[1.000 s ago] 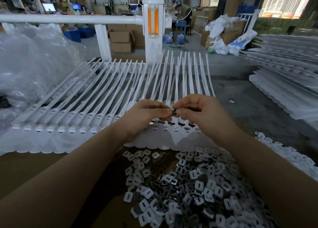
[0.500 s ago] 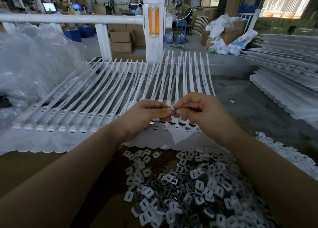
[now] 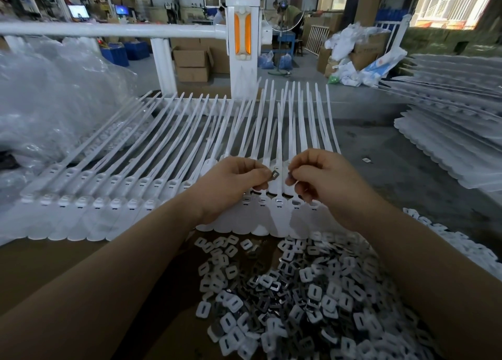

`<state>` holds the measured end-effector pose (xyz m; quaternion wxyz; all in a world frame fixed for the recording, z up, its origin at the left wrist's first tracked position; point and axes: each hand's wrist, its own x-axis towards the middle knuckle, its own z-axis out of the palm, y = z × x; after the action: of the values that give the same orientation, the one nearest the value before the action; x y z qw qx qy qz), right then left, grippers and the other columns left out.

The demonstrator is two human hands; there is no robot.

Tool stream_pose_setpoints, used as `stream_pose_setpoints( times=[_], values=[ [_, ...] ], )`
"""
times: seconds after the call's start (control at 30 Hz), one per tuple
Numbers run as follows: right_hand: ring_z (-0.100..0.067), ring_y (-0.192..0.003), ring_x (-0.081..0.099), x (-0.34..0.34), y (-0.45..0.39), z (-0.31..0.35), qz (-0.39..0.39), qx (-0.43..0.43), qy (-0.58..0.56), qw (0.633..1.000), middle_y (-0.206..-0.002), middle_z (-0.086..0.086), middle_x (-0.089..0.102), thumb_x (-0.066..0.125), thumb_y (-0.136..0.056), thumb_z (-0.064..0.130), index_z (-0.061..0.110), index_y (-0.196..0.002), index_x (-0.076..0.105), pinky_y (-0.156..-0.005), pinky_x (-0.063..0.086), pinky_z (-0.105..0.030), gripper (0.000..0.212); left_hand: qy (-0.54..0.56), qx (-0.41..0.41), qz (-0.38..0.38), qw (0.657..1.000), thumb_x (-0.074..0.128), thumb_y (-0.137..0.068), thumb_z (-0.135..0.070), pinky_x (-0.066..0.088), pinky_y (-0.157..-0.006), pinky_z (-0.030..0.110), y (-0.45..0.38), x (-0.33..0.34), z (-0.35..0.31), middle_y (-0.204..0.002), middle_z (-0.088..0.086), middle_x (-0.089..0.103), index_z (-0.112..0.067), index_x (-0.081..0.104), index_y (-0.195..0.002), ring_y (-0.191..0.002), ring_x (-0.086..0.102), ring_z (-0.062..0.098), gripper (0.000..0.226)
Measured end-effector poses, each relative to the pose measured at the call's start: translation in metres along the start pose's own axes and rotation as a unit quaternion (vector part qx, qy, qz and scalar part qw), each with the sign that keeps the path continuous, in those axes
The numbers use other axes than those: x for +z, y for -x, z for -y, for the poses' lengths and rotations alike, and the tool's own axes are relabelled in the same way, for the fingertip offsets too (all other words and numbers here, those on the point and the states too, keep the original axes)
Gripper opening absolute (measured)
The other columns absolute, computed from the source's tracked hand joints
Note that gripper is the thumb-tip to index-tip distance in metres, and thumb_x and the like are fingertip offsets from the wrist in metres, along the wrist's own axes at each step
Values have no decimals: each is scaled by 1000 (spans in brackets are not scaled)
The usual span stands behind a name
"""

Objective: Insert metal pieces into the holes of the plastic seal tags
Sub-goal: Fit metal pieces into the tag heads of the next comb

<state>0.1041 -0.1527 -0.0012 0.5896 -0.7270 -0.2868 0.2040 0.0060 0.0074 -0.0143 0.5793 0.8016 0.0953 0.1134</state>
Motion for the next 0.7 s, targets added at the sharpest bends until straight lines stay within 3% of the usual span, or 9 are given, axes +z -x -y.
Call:
stream_pose_setpoints(
  times=[0.07,0.17,0.27,0.37,0.43,0.57,0.7],
  values=[
    [-9,-50,51,0,0,1,10,58,-39,998,-63,-3,63,45,-87,-5,8,-81,64,-44,41,-22,24,-20,4,-8,1000,61,-95,-26,46,-79,26,1,2,0,-73,-9,69,-24,72,-78,-73,59,7,20],
    [-11,-49,49,-1,-2,2,23,121,-89,988,-60,-3,61,50,-87,1,6,-82,66,-42,40,-22,18,-46,17,-6,999,62,-95,-28,44,-68,32,1,5,-1,-75,1,66,-21,71,-79,-70,49,21,19],
    [-9,-49,49,-2,-1,2,49,128,-54,989,-61,-3,60,65,-89,12,5,-85,65,-42,39,-21,8,-72,32,-2,997,61,-95,-29,39,-53,22,1,8,-2,-70,5,59,-22,69,-78,-61,44,18,20],
    [-7,-49,49,-1,0,1,54,109,-12,992,-61,-1,60,68,-89,13,2,-87,68,-43,41,-19,11,-85,38,1,996,61,-95,-27,35,-45,16,1,9,-1,-59,-4,54,-23,68,-76,-51,40,11,21],
    [-6,-49,49,-2,0,1,50,107,-6,993,-63,-1,60,68,-89,13,2,-88,69,-44,40,-18,12,-76,33,2,997,62,-94,-29,35,-45,14,0,9,-1,-57,-8,54,-23,68,-76,-48,39,7,20],
    [-5,-49,46,-5,0,3,50,111,-15,992,-65,-2,59,67,-89,12,2,-90,69,-43,38,-18,10,-58,30,17,998,66,-91,-35,32,-49,23,-2,7,-1,-69,7,55,-19,70,-84,-54,37,18,18],
    [-9,-53,47,-3,3,7,29,129,-64,989,-67,-4,59,62,-92,8,1,-93,68,-49,40,-21,10,-42,18,24,999,68,-90,-28,33,-50,23,-3,7,-2,-72,9,54,-10,69,-88,-57,39,19,19]
  ],
)
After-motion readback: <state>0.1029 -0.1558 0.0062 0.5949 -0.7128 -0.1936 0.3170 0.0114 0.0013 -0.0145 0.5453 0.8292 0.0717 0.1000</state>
